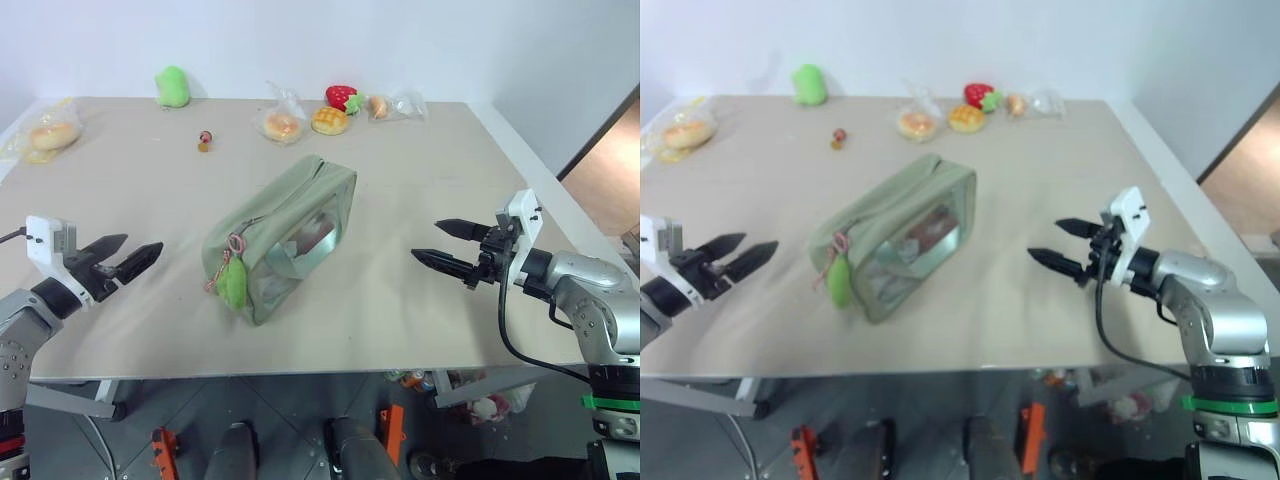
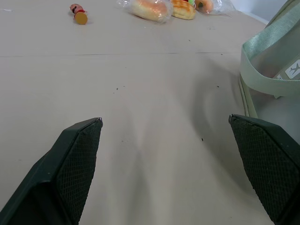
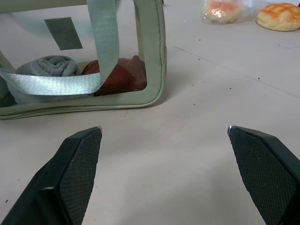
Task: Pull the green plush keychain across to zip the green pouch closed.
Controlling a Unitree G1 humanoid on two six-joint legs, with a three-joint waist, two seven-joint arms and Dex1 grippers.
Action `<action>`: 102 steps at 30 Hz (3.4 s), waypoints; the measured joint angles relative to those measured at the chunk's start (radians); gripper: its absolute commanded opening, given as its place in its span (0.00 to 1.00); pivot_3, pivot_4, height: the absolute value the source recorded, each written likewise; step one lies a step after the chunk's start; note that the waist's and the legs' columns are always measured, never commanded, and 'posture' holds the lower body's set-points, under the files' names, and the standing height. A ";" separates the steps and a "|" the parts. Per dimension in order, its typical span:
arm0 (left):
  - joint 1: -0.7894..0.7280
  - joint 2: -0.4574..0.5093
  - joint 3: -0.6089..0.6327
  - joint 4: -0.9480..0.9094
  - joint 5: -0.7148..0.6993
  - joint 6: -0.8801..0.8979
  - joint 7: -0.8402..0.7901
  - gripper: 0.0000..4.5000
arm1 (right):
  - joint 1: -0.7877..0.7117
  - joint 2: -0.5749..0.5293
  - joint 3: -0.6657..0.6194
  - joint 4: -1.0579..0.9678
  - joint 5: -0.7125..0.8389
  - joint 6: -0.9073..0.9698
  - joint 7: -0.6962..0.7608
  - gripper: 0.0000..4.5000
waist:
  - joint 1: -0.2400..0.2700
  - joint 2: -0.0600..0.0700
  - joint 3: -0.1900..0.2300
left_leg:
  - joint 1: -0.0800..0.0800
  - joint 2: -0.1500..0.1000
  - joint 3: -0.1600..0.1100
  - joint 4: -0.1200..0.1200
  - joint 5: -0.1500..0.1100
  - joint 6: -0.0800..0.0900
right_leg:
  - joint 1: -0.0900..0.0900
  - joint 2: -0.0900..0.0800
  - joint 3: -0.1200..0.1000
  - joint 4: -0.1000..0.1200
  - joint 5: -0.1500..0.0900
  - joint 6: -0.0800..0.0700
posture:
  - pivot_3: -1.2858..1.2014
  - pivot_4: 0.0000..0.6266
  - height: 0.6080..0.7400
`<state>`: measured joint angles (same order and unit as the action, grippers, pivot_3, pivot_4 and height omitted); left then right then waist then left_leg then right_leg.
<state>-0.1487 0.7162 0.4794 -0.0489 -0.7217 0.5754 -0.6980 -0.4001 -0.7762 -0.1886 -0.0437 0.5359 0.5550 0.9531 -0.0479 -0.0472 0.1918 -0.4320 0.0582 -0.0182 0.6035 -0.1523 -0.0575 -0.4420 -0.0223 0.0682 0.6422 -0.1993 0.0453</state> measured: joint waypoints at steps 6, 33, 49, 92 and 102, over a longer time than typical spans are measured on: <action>-0.028 0.023 -0.016 0.007 -0.005 0.000 -0.089 1.00 | -0.084 -0.012 0.039 -0.001 -0.014 0.002 0.027 0.99 | -0.001 0.001 0.001 | 0.000 0.000 0.000 0.000 0.000 0.000 | -0.001 0.000 0.000 0.000 0.000 0.000 | 0.52 0.24 1.00; -0.377 0.166 -0.102 -0.160 -0.222 0.176 -0.315 1.00 | -0.761 0.200 0.494 0.370 -0.310 -0.443 0.543 0.99 | -0.001 0.002 0.002 | 0.000 0.001 -0.002 -0.001 0.000 0.000 | -0.002 0.003 -0.001 0.005 -0.001 0.002 | 0.52 0.24 1.00; -0.344 0.168 -0.118 -0.197 -0.233 0.187 -0.344 1.00 | -0.816 0.320 0.519 0.583 -0.395 -0.580 0.576 0.50 | -0.001 0.002 0.002 | 0.000 0.001 -0.002 0.000 0.000 -0.001 | -0.001 0.003 -0.001 0.006 -0.001 0.002 | 0.52 0.24 1.00; -0.272 0.117 -0.122 -0.221 -0.220 0.142 -0.301 1.00 | -0.954 0.259 0.504 0.552 -0.596 -0.251 0.345 0.02 | -0.002 0.002 0.002 | 0.001 0.002 -0.002 -0.001 0.000 -0.001 | -0.002 0.004 -0.001 0.007 -0.001 0.002 | 0.52 0.24 1.00; -0.218 0.168 -0.002 -0.242 -0.242 0.144 -0.281 1.00 | -0.917 0.337 0.507 0.493 -0.604 -0.074 0.263 0.02 | -0.002 0.002 0.002 | 0.001 0.002 -0.002 -0.001 0.000 -0.001 | -0.002 0.004 -0.001 0.007 -0.002 -0.001 | 0.52 0.24 1.00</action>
<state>-0.3670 0.8841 0.4778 -0.2914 -0.9635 0.7197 -0.9794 -1.3169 -0.4389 0.3182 0.4497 -0.0685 0.4809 1.2164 -0.0500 -0.0448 0.1939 -0.4313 0.0605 -0.0201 0.6028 -0.1526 -0.0582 -0.4436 -0.0185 0.0676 0.6494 -0.2010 0.0447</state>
